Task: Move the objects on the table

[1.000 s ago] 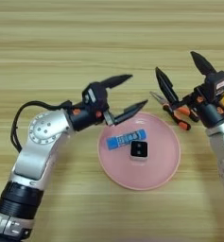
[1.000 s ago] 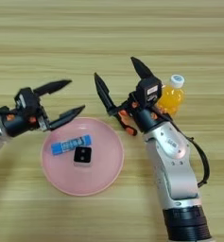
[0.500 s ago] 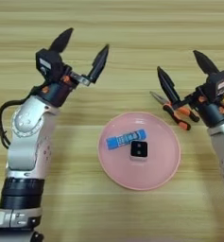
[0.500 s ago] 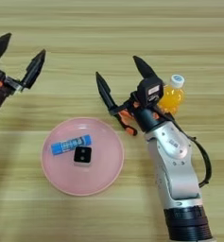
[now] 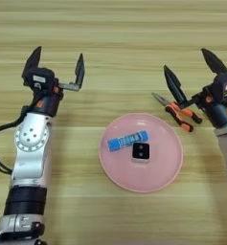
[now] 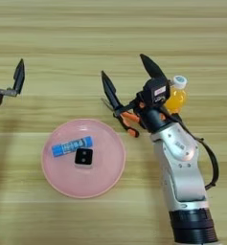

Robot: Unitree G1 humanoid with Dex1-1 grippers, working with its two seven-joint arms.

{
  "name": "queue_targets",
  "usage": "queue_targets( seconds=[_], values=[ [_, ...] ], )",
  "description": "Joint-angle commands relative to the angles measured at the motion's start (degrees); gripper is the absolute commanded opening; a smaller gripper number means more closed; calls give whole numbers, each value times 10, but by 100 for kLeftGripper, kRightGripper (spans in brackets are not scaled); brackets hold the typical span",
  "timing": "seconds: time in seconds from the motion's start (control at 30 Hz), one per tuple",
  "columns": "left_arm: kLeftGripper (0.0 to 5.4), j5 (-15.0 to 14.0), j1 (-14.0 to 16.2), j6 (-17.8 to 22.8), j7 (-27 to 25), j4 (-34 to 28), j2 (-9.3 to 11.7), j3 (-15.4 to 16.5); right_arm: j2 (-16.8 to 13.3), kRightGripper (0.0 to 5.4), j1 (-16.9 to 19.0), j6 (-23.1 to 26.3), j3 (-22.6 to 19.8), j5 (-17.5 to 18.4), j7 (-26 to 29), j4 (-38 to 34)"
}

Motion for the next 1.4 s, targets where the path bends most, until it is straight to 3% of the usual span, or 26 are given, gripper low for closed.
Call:
queue_targets(
  seconds=[0.03, 0.17, 0.33, 0.4, 0.5, 0.57, 0.7, 0.9, 1.17, 1.4],
  values=[
    [538, 3, 8, 8, 8, 53, 1, 3, 15, 540, -3, -39, -6, -19, -21, 23],
    [538, 2, 8, -1, 10, 88, 3, 4, 35, 540, 8, -65, -16, -28, -53, 40],
    [538, 6, 2, -15, 11, 115, 7, 3, 36, 540, 13, -154, -45, -106, -118, 48],
    [538, 7, -1, -20, 12, 128, 9, 3, 34, 540, 11, -164, -60, -123, -142, 53],
    [538, 8, -3, -25, 14, 136, 9, 3, 22, 540, 10, -173, -89, -175, -189, 65],
    [538, 8, -4, -26, 16, 137, 10, 3, 12, 540, 11, -164, -106, -182, -204, 75],
    [538, 8, -6, -28, 16, 140, 12, 2, 1, 540, 15, -137, -114, -169, -203, 93],
    [538, 6, -9, -30, 17, 145, 14, 3, 4, 540, 14, -72, -117, -117, -185, 116],
    [538, 0, -9, -24, 14, 144, 15, 3, 6, 540, -13, 78, -128, -13, -158, 113],
    [538, 1, -9, -26, 16, 140, 17, 3, -15, 540, -48, 160, -143, 1, -166, 123]
  ],
)
